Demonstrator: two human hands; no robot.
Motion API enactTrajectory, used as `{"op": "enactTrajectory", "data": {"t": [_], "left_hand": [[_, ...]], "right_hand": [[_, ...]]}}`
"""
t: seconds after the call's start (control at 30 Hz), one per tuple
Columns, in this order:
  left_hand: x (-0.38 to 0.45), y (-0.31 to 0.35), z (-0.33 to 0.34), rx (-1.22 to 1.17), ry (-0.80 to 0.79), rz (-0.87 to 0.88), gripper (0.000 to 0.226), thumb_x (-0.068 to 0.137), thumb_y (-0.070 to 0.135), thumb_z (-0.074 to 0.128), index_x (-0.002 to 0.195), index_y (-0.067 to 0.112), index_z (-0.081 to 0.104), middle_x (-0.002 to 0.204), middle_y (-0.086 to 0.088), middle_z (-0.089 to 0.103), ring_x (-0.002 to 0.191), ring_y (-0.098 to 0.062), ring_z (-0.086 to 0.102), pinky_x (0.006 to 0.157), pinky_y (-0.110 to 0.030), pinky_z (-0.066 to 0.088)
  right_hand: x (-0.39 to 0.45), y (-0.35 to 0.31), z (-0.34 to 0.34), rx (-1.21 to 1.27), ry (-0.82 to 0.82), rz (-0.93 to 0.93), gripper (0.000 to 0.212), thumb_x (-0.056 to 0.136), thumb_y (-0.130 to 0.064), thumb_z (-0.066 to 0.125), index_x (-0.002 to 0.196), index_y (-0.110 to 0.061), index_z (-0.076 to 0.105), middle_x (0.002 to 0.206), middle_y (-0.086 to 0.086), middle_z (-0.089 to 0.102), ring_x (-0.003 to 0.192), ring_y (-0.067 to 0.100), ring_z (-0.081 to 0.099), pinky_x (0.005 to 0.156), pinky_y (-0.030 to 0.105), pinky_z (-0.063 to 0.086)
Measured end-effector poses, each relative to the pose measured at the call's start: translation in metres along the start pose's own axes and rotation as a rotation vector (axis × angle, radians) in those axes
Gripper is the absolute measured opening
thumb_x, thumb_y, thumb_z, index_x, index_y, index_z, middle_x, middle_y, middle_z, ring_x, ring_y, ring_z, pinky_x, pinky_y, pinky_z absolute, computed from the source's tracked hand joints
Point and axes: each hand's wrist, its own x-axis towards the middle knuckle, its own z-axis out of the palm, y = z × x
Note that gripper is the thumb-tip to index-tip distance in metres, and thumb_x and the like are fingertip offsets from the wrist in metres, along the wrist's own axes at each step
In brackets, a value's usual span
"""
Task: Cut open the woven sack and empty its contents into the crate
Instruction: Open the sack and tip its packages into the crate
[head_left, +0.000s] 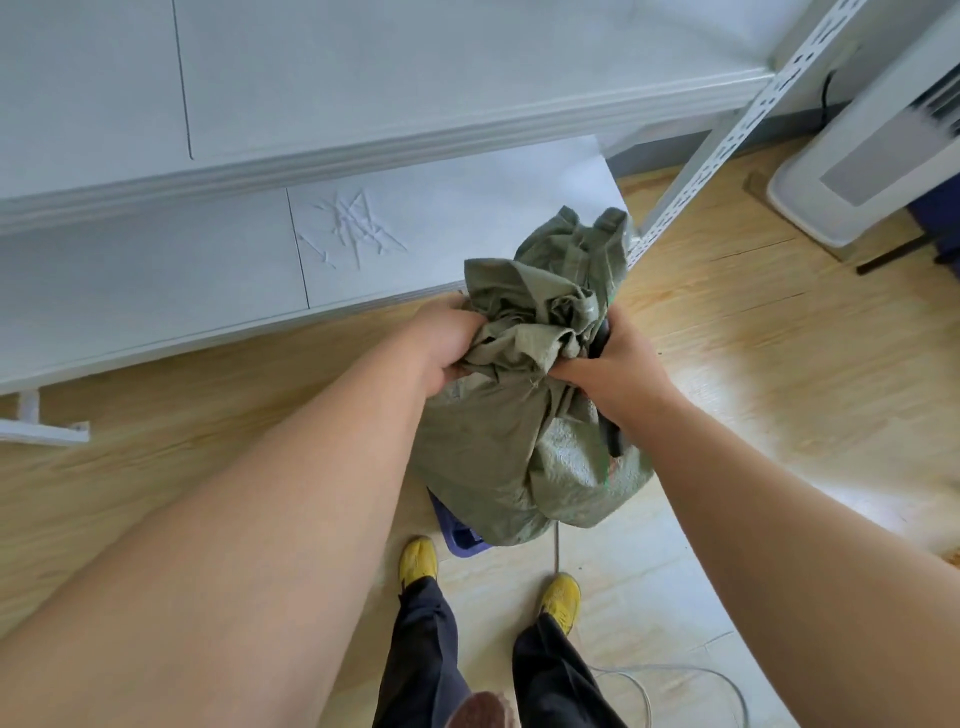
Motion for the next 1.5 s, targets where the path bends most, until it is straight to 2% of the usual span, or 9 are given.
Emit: {"op": "enactTrajectory", "data": {"t": [0.13, 0.43, 0.57, 0.7, 0.83, 0.97, 1.07, 1.23, 1.5], "left_hand": [[-0.007, -0.003, 0.001, -0.355, -0.105, 0.068, 0.027, 0.092, 0.004, 0.042, 0.099, 0.015, 0.066, 0.091, -0.014, 0.072, 0.077, -0.025, 0.069, 0.067, -0.037, 0.058], [-0.022, -0.005, -0.003, 0.013, 0.079, 0.018, 0.026, 0.095, 0.028, 0.053, 0.119, 0.02, 0.058, 0.111, -0.007, 0.067, 0.097, -0.022, 0.064, 0.078, -0.034, 0.057], [-0.033, -0.011, -0.011, -0.015, 0.081, 0.261, 0.094, 0.072, 0.065, 0.066, 0.147, 0.043, 0.013, 0.154, 0.004, 0.029, 0.135, -0.017, 0.036, 0.11, -0.041, 0.03], [-0.052, -0.026, 0.029, 0.504, -0.016, 0.459, 0.141, 0.044, 0.058, 0.087, 0.147, 0.043, -0.009, 0.155, 0.007, 0.021, 0.14, -0.01, 0.025, 0.113, -0.034, 0.024], [-0.047, -0.038, 0.048, 0.154, 0.264, 0.473, 0.086, 0.06, 0.036, 0.086, 0.13, 0.03, 0.037, 0.12, 0.014, 0.06, 0.113, -0.005, 0.058, 0.098, -0.034, 0.048], [-0.033, -0.026, 0.03, -0.12, 0.538, 0.316, 0.04, 0.078, 0.027, 0.075, 0.115, 0.022, 0.06, 0.097, 0.015, 0.065, 0.105, -0.016, 0.064, 0.087, -0.028, 0.049], [-0.03, -0.028, 0.01, -0.277, 0.593, 0.188, 0.046, 0.078, 0.027, 0.075, 0.121, 0.018, 0.061, 0.11, -0.001, 0.068, 0.103, -0.023, 0.065, 0.093, -0.042, 0.051], [-0.048, -0.053, -0.009, -0.311, 0.489, 0.072, 0.04, 0.086, 0.02, 0.069, 0.125, 0.018, 0.06, 0.115, -0.004, 0.068, 0.097, -0.021, 0.066, 0.078, -0.033, 0.052], [-0.07, -0.074, -0.007, -0.383, 0.478, 0.038, 0.028, 0.095, 0.012, 0.057, 0.123, 0.016, 0.058, 0.108, 0.001, 0.066, 0.086, -0.009, 0.062, 0.063, -0.019, 0.049]], "right_hand": [[0.0, 0.0, 0.003, 0.027, 0.126, -0.001, 0.042, 0.072, -0.021, 0.081, 0.095, -0.04, 0.051, 0.085, -0.019, 0.066, 0.069, -0.015, 0.06, 0.052, 0.008, 0.045], [0.008, 0.0, 0.003, -0.048, 0.207, 0.06, 0.034, 0.071, -0.021, 0.079, 0.097, -0.029, 0.057, 0.084, -0.012, 0.065, 0.077, 0.005, 0.062, 0.057, 0.019, 0.047], [0.014, -0.013, -0.013, 0.053, 0.313, 0.1, 0.047, 0.065, -0.028, 0.084, 0.105, -0.028, 0.059, 0.093, -0.013, 0.068, 0.086, 0.009, 0.066, 0.071, 0.028, 0.054], [0.022, -0.042, -0.02, -0.055, -0.037, 0.12, 0.035, 0.064, -0.026, 0.087, 0.092, -0.021, 0.066, 0.077, -0.004, 0.069, 0.061, 0.011, 0.065, 0.054, 0.028, 0.053], [0.025, -0.07, -0.026, -0.19, -0.439, 0.026, 0.038, 0.061, -0.044, 0.085, 0.079, -0.021, 0.06, 0.057, -0.003, 0.053, 0.049, 0.014, 0.045, 0.049, 0.027, 0.041], [0.026, -0.066, -0.036, -0.066, -0.288, -0.026, 0.038, 0.071, -0.043, 0.081, 0.097, -0.018, 0.067, 0.057, -0.008, 0.058, 0.046, 0.01, 0.047, 0.05, 0.025, 0.046], [0.029, -0.04, -0.046, -0.072, -0.02, -0.013, 0.023, 0.078, -0.028, 0.077, 0.099, -0.018, 0.072, 0.065, -0.007, 0.064, 0.042, 0.007, 0.049, 0.048, 0.024, 0.046], [0.032, 0.013, -0.051, -0.196, -0.083, 0.114, 0.04, 0.083, -0.012, 0.072, 0.121, -0.022, 0.062, 0.103, -0.002, 0.063, 0.057, 0.012, 0.056, 0.051, 0.024, 0.047], [0.056, 0.043, -0.034, -0.504, 0.008, 0.007, 0.052, 0.082, -0.011, 0.065, 0.129, -0.027, 0.052, 0.09, -0.004, 0.064, 0.077, 0.023, 0.07, 0.065, 0.033, 0.056]]}}
